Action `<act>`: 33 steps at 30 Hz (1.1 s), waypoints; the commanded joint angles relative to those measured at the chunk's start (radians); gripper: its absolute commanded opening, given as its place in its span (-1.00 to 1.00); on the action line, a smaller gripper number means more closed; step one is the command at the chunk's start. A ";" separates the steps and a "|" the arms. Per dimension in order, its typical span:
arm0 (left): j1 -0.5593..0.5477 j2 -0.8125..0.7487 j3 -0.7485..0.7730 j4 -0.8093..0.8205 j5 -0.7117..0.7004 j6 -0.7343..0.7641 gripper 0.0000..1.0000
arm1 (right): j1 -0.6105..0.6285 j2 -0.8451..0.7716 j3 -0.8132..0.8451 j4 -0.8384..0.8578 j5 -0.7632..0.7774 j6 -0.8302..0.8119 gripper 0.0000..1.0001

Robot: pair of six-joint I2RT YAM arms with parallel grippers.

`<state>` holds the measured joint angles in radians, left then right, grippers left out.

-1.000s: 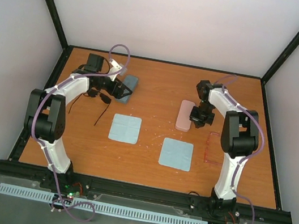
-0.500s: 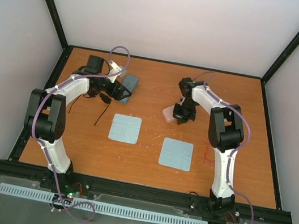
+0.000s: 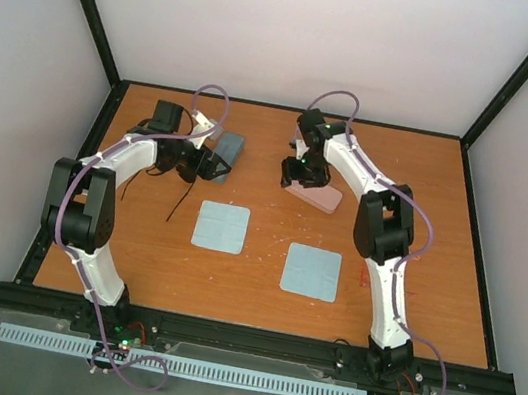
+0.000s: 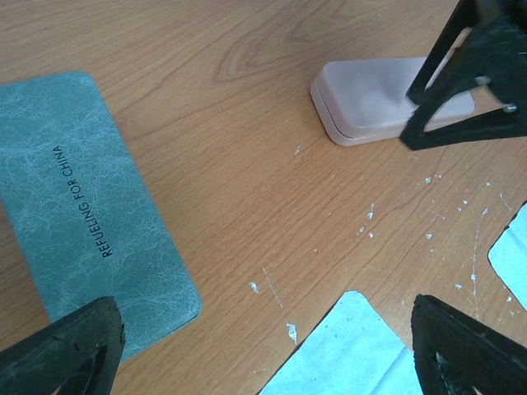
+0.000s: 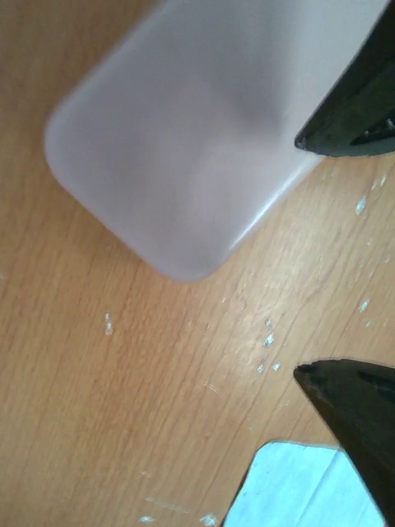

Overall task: Organize the sunglasses
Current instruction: Adjust the sunglasses case at the center of the board.

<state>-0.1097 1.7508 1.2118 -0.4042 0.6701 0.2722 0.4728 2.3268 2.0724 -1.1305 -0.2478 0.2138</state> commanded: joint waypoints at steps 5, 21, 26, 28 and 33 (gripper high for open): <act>-0.005 -0.020 0.029 -0.036 -0.031 0.057 0.89 | -0.089 -0.229 -0.224 0.104 0.177 -0.331 0.87; -0.005 0.011 0.014 -0.096 -0.075 0.168 0.89 | -0.174 -0.276 -0.362 0.214 0.162 -0.618 1.00; -0.005 0.033 0.026 -0.096 -0.066 0.166 0.89 | -0.170 -0.238 -0.361 0.231 0.205 -0.631 1.00; -0.005 0.038 0.030 -0.096 -0.061 0.165 0.89 | -0.165 -0.208 -0.348 0.222 0.191 -0.626 1.00; -0.005 0.041 0.035 -0.100 -0.057 0.170 0.89 | -0.141 -0.162 -0.322 0.215 0.173 -0.623 1.00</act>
<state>-0.1097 1.7840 1.2121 -0.4839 0.6018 0.4145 0.3077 2.1212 1.7180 -0.9169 -0.0582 -0.3977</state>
